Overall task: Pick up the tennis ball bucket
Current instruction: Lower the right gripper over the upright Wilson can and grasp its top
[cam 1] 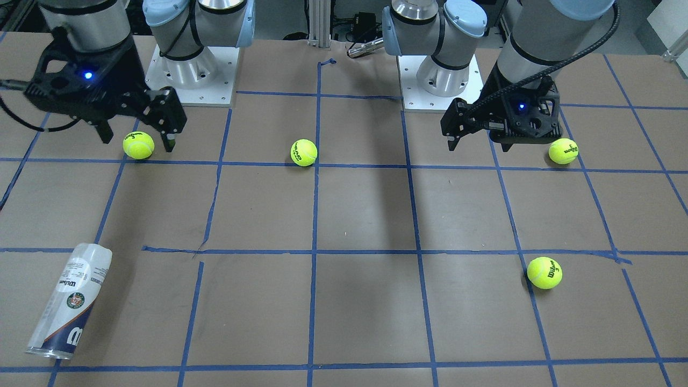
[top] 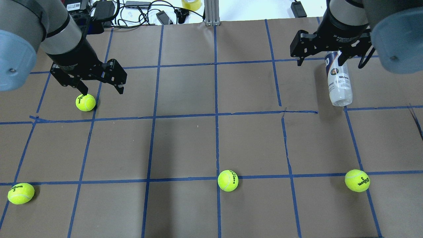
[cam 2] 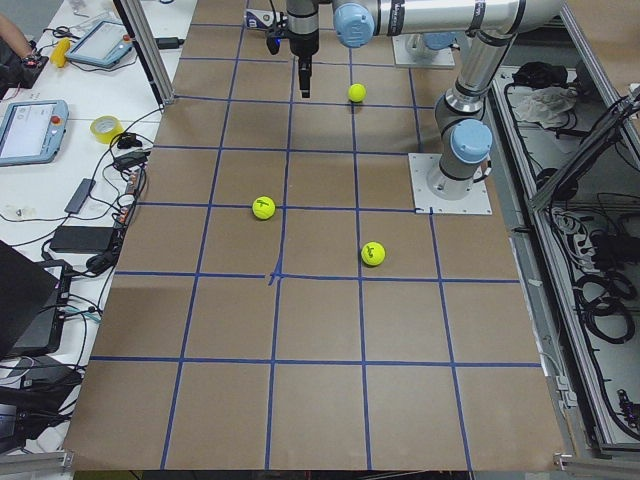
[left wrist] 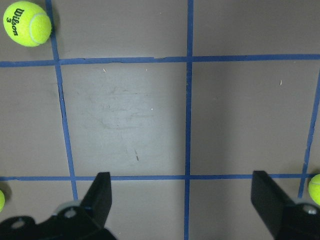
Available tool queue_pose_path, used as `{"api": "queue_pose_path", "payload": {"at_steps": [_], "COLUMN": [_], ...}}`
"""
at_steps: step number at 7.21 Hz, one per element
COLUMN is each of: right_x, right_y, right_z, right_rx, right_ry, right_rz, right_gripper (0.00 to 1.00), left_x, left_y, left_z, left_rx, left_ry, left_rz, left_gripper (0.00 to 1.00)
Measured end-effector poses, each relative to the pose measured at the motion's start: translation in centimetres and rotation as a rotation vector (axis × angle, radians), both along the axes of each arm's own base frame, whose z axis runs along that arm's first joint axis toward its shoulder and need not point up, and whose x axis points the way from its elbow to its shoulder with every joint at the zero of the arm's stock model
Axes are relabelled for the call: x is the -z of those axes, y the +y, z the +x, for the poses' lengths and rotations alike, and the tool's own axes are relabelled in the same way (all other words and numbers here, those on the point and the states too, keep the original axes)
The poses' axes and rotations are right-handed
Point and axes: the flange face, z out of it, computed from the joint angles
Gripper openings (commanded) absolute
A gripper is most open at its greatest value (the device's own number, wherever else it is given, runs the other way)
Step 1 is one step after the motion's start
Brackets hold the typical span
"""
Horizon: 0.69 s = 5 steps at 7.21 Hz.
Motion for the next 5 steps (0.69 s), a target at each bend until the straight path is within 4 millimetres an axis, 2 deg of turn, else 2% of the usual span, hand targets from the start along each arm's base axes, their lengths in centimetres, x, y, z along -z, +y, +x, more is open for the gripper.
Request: {"api": "queue_pose_path", "payload": {"at_steps": [1,2,3,4,5], "right_x": [2.2,5.8,10.2,14.6,18.8], "right_y": [-5.1,-11.2,-16.4,-20.1,-22.6], "right_z": [-3.2,-6.9,-11.0,-14.8,-17.2], "right_rx": [0.030,0.047,0.061,0.069,0.066], "right_ry": [-0.010,-0.008,-0.008,-0.008,-0.004], "right_rz": [0.014,0.025,0.038,0.033,0.015], "right_gripper": [1.00,1.00,1.00,1.00,1.00], "left_x": [0.0,0.0,0.0,0.0,0.0], "left_y": [0.0,0.0,0.0,0.0,0.0], "left_z": [0.0,0.1,0.1,0.1,0.2], "left_rx": [0.000,0.000,0.000,0.001,0.001], "left_ry": [-0.001,-0.002,-0.003,-0.005,-0.006], "left_rz": [0.000,0.000,0.000,0.000,0.000], "left_gripper": [1.00,1.00,1.00,1.00,1.00]}}
